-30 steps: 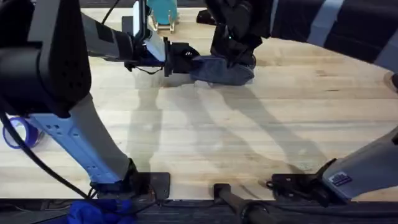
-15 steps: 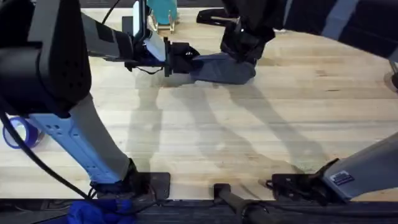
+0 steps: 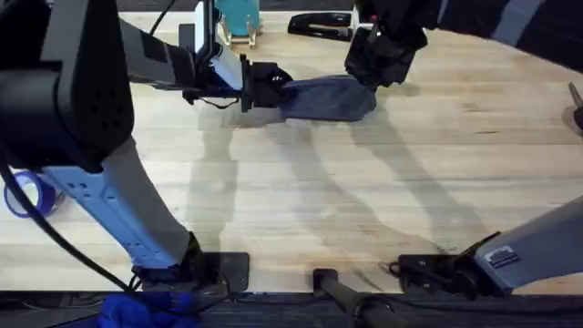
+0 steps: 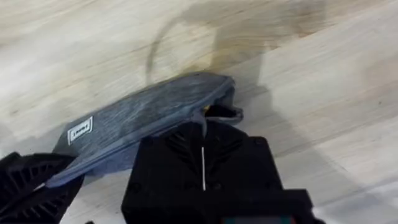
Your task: Unzip the bag, pick up the pens from the table one at a time and place them inside, then zip the bag closed.
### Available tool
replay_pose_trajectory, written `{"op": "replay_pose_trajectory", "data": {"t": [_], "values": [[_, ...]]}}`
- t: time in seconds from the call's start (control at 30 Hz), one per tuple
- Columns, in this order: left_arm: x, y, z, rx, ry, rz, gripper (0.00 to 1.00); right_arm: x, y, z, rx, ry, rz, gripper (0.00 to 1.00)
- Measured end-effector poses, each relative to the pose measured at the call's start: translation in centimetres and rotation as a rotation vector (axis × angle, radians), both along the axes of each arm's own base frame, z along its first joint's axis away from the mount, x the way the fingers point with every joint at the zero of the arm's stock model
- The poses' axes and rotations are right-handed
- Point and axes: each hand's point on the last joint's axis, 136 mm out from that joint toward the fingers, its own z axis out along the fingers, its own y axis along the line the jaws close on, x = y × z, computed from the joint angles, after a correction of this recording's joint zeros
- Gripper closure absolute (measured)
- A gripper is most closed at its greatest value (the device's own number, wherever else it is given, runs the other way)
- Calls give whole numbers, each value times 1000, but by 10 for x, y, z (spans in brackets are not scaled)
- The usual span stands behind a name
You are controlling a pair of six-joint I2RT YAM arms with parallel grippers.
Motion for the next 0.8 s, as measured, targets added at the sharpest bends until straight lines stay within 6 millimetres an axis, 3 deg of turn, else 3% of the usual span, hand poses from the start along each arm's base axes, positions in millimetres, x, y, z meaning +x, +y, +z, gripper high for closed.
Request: {"op": "replay_pose_trajectory", "data": {"t": [0.8], "values": [[-3,-6,1,-7,1,-20,958,-5,-52,-7,-6,92,-118,970]]}}
